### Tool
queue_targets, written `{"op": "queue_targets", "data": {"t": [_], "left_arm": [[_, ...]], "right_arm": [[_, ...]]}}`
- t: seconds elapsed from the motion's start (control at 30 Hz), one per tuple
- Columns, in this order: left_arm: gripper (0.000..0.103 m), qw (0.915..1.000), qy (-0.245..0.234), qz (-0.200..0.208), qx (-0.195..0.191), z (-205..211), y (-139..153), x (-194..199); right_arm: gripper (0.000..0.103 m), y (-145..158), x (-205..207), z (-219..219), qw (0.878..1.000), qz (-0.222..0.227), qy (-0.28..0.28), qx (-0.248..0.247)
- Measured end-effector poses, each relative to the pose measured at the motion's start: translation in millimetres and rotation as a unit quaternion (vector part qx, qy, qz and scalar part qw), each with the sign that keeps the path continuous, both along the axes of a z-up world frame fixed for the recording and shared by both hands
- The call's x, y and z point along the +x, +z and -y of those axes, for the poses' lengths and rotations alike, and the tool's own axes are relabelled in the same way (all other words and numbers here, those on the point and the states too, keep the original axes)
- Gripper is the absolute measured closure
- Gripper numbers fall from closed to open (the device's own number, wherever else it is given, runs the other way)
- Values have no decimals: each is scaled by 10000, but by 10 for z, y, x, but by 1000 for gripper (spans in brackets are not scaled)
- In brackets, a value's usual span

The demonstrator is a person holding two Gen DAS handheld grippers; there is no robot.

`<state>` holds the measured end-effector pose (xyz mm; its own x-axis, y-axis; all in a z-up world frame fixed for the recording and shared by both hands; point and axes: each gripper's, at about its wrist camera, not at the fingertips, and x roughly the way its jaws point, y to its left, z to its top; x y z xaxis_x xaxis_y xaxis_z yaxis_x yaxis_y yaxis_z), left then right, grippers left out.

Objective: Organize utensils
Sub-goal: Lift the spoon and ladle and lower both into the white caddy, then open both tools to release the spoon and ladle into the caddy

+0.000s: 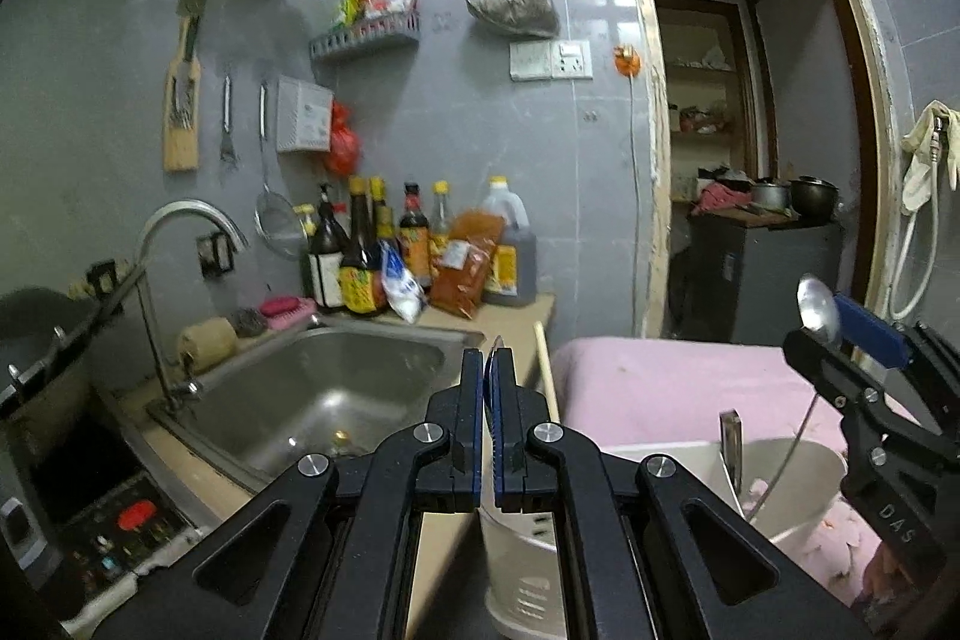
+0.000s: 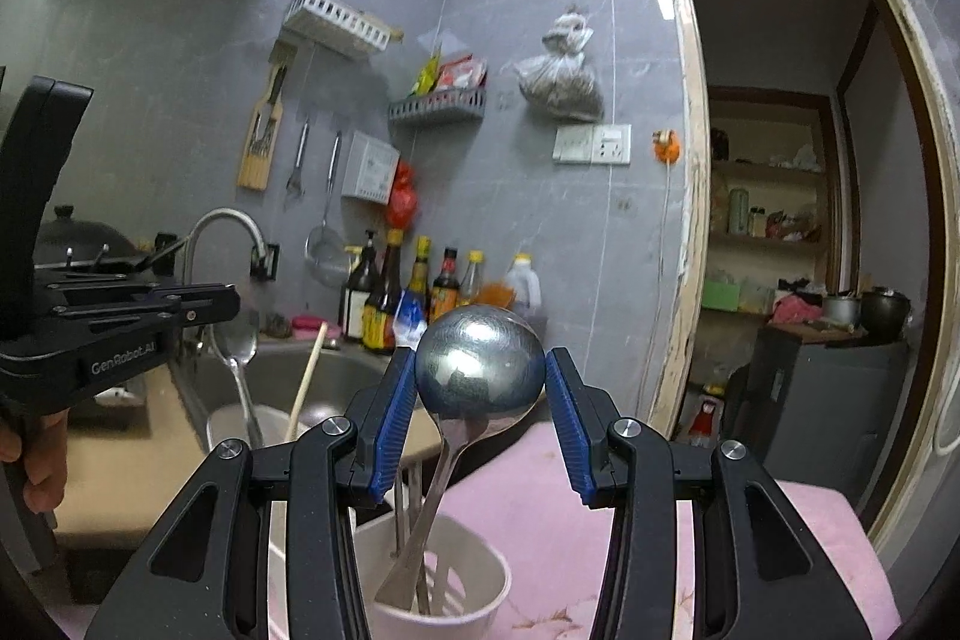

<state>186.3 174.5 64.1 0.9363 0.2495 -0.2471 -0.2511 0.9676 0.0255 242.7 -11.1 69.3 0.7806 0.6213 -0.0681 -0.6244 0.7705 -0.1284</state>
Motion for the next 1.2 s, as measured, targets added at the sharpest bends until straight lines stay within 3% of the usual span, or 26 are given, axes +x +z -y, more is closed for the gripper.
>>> {"op": "queue_targets", "data": {"t": [0.33, 0.7, 1.03, 1.2], "left_arm": [[100, 9950, -563, -408, -718, -46, -177, 102], [92, 9861, -1096, -373, -1191, -57, -89, 8], [65, 9831, -1179, -92, -1399, -32, 62, -107], [41, 9837, -1136, 216, -1380, 82, 167, -200]], "right_arm": [[61, -192, 116, 37, 9970, -742, 133, -172], [58, -278, 123, 55, 9932, -1094, 302, -269], [50, -164, 57, 248, 9929, -1104, 388, 211], [27, -8, -42, 494, 9946, -875, 143, 536]]}}
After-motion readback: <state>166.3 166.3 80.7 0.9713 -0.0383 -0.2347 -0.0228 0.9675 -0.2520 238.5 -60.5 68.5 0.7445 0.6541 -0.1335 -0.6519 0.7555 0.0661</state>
